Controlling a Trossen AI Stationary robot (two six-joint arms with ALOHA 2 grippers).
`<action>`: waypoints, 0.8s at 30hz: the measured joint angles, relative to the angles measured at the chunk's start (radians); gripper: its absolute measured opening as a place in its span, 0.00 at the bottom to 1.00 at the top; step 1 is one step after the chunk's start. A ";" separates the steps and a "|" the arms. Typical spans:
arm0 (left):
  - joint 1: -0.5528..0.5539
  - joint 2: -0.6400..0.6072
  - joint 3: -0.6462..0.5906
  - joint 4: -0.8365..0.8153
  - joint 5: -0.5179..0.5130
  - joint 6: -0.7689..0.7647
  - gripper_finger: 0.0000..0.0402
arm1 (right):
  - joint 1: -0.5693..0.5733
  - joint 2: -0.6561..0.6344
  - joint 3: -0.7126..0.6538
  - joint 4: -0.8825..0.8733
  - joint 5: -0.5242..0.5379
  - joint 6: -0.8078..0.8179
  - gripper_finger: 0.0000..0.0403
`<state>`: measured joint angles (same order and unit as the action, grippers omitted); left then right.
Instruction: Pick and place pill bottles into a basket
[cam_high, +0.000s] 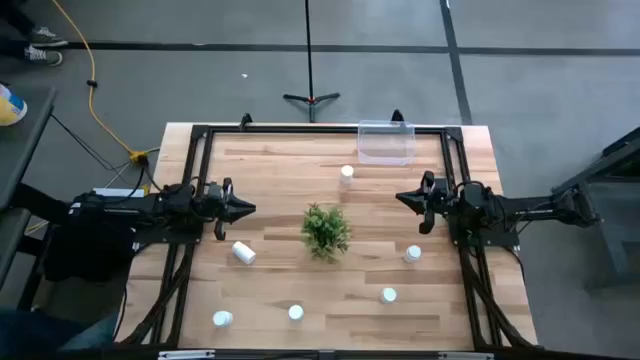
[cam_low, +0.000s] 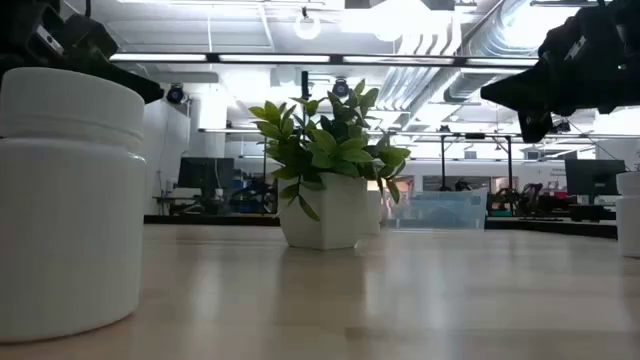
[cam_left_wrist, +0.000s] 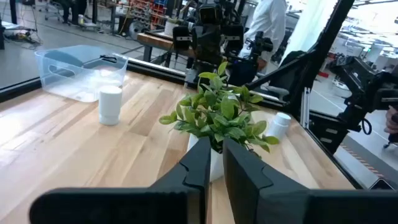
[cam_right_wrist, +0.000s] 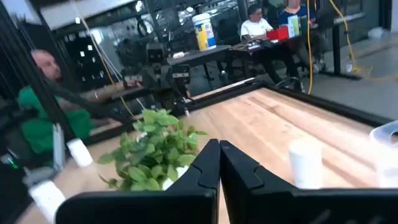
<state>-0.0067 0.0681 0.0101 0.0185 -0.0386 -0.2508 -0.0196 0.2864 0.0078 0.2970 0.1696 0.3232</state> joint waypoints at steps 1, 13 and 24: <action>0.000 0.000 0.000 0.000 -0.003 0.000 0.20 | 0.000 0.000 0.000 0.000 0.000 0.019 0.00; 0.000 0.000 0.000 0.001 -0.013 -0.016 0.20 | 0.000 0.000 0.000 0.000 0.052 0.137 0.02; 0.000 0.000 0.000 0.023 -0.074 -0.127 0.38 | 0.000 0.001 0.000 0.011 0.201 0.106 0.31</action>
<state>-0.0067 0.0681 0.0101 0.0414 -0.1130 -0.3775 -0.0200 0.2871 0.0082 0.3076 0.3710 0.4292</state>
